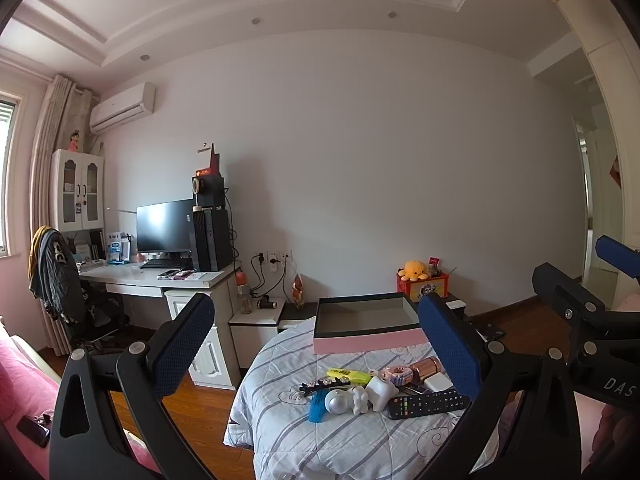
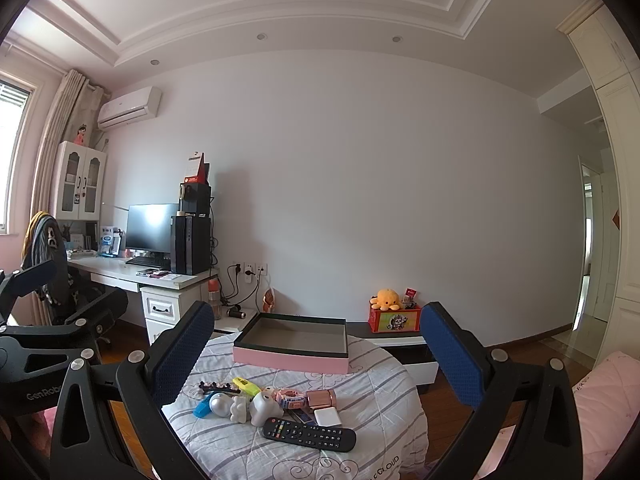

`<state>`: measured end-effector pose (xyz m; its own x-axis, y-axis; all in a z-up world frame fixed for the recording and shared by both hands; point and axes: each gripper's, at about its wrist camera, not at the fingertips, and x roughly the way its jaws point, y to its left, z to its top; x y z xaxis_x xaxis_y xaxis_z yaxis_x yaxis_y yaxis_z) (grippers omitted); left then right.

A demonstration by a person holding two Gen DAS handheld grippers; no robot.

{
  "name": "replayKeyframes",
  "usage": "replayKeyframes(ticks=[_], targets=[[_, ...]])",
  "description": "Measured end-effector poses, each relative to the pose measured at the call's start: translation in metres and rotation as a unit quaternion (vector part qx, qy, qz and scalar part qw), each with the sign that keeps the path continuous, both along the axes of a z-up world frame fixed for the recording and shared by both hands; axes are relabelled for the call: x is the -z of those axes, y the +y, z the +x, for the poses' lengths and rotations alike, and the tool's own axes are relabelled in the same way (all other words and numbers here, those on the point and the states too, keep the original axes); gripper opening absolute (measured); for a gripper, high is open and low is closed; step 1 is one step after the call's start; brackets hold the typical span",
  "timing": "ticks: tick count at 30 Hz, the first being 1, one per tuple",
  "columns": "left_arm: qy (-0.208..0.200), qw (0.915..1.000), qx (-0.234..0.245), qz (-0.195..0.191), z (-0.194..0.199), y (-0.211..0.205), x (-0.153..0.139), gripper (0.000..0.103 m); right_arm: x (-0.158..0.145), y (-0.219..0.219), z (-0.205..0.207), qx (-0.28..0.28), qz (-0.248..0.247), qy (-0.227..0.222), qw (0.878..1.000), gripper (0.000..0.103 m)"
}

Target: Organize rigid objects

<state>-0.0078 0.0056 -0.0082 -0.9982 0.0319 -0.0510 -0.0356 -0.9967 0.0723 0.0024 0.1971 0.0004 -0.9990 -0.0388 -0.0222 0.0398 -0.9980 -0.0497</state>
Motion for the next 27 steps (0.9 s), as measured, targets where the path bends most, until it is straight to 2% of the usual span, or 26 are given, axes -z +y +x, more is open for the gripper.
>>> replayKeyframes(ticks=[27], targets=[[0.003,1.0,-0.002,0.002,0.0055,-0.0049,-0.0075,0.103,0.0017,-0.0008,-0.0026,0.0,0.003,0.002,1.0,0.103]])
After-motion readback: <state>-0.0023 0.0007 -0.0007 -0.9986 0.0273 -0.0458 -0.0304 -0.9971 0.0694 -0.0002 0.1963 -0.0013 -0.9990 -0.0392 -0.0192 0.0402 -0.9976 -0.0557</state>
